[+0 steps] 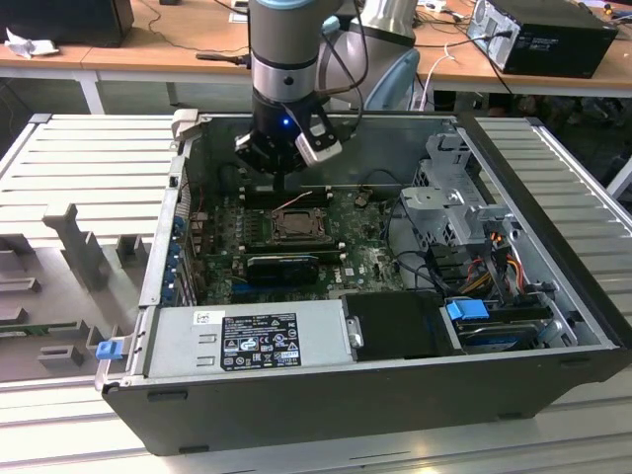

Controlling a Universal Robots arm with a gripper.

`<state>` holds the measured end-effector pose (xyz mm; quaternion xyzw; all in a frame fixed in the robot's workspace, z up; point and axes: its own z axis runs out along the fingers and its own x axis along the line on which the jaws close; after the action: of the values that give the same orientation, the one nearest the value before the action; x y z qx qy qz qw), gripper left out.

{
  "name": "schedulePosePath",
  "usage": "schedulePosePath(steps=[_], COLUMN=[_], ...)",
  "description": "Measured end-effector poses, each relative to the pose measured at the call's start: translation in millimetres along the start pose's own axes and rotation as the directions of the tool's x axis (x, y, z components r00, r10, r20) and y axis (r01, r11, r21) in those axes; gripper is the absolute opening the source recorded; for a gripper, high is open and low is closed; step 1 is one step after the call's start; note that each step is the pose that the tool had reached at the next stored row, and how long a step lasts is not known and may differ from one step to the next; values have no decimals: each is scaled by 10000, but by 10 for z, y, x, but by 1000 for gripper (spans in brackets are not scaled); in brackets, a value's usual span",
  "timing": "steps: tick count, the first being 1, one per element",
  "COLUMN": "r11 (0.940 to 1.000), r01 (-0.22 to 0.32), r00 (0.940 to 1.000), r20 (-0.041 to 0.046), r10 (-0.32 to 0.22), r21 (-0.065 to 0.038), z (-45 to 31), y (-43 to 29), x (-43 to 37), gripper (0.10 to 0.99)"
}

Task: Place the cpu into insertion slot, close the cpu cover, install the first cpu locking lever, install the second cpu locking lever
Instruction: 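Install the first cpu locking lever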

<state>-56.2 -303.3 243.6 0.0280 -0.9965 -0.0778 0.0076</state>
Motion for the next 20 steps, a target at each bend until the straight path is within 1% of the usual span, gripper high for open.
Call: schedulePosePath(steps=[2,4,5,6,7,8,9,10,13,14,18,20], r11=[10000,10000,10000,10000,10000,10000,10000,10000,10000,10000,10000,10000], r01=[1,1,2,11,25,41,51,58,55,59,78,76], r00=[10000,10000,10000,10000,9999,9997,9995,9994,9994,9994,9994,9994], r20=[0,1,29,83,159,259,320,351,348,348,346,346], r10=[-1,-1,-2,-11,-25,-41,-51,-58,-55,-60,-78,-77], r21=[0,-5,-10,-8,-5,0,1,-1,5,4,4,4], z=[35,99,103,104,107,109,112,121,152,163,183,196], y=[-7,-20,-21,-21,-21,-21,-22,-23,-22,-13,9,13], x=[-27,-72,-75,-75,-76,-76,-77,-79,-119,-151,-230,-250], gripper=[106,106,106,106,106,106,106,106,106,106,106,106])
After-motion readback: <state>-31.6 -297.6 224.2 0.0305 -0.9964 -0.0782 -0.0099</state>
